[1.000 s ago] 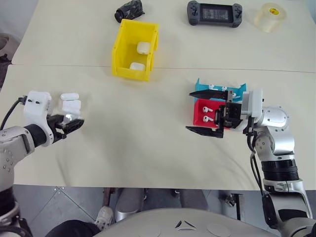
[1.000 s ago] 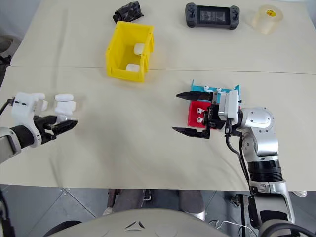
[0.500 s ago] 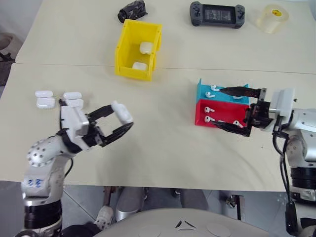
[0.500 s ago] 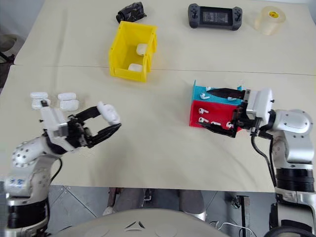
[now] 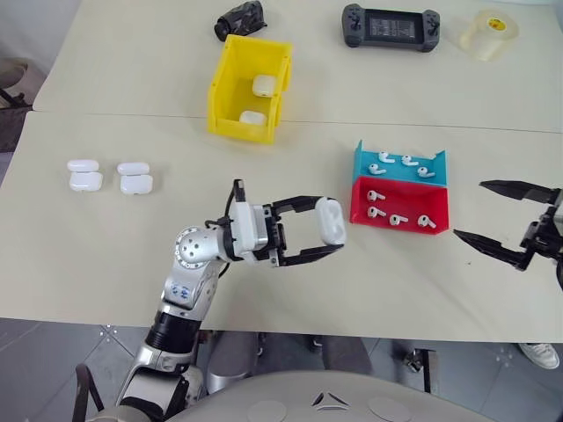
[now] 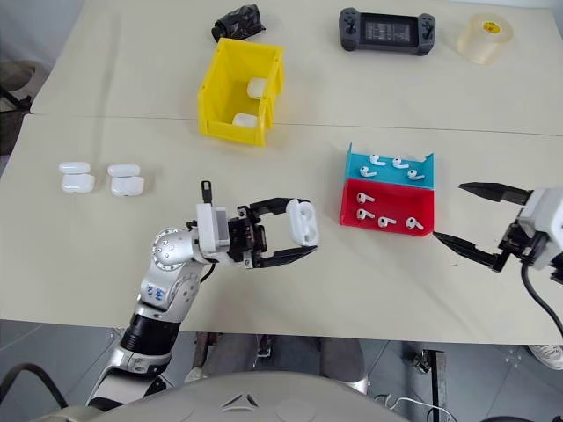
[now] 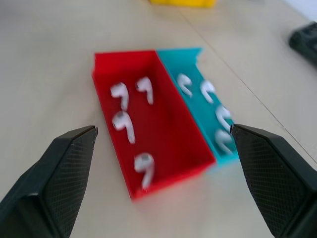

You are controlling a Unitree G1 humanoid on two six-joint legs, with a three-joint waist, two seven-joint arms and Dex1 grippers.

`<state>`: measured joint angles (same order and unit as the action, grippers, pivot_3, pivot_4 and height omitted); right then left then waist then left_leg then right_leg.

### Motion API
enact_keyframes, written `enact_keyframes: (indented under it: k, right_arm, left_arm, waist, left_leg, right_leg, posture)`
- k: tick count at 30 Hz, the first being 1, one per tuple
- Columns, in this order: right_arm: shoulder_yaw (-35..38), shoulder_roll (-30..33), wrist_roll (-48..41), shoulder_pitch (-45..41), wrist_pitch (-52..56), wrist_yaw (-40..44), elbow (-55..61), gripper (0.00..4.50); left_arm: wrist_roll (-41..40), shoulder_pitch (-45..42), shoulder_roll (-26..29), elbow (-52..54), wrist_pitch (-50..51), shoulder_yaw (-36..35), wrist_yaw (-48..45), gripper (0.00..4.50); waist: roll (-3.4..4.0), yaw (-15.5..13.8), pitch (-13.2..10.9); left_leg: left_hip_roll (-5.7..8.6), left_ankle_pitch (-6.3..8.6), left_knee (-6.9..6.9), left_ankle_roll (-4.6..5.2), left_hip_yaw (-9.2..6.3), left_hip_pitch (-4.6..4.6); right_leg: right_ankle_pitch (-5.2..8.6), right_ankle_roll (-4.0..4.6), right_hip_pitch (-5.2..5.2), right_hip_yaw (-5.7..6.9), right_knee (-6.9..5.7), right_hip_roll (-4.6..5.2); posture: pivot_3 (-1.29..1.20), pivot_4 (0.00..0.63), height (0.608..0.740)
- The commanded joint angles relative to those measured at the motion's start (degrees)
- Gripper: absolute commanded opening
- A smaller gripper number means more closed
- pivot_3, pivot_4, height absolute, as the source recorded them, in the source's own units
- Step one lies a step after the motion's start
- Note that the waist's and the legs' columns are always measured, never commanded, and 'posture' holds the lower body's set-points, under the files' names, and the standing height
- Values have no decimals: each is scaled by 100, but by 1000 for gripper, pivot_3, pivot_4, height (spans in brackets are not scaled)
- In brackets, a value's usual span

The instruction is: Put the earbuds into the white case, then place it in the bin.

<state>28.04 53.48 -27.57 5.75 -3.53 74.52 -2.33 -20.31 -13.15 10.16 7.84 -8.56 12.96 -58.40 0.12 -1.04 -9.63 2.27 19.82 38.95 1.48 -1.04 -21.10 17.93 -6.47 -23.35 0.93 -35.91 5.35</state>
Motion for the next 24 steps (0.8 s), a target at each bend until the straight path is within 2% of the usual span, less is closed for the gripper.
enact_keyframes:
  k: [1,7,10,14,24]
  right_arm:
    - [123,253,30,43,236,-43,267,4500]
    - [-750,1120,495,-310,2147,-676,1268,4500]
    - [-1389,1638,581,-779,3256,-852,1825,4500]
    - [-2025,2040,735,-1255,4221,-1036,2279,4500]
    - [-3410,1917,1668,-2299,4403,-1334,1991,4500]
  left_arm:
    - [-231,-72,-12,69,-119,83,-157,2798]
    - [-454,44,139,146,2,28,-281,2798]
    - [-492,139,136,179,-23,32,-258,2798]
    - [-518,222,66,258,-56,92,-209,2798]
    - [-525,296,-71,310,-198,182,-142,2798]
  waist:
    - [1,3,0]
    - [13,-3,4]
    - [13,-32,3]
    - [13,-57,2]
    - [12,-37,1]
  left_leg:
    - [-2,0,1,-1,0,1]
    - [-5,0,10,-1,1,1]
    - [-4,0,12,-1,-4,-4]
    - [0,2,12,2,-13,-15]
    - [5,5,12,4,-17,-22]
  right_leg:
    - [0,0,0,0,0,-2]
    - [-1,-1,-1,-6,-2,0]
    - [-1,-1,-2,-4,1,2]
    - [-1,-1,-4,4,9,6]
    - [-1,-2,-6,10,17,8]
  posture:
    - [0,150,740]
    - [0,150,740]
    - [0,150,740]
    - [0,150,740]
    - [0,150,740]
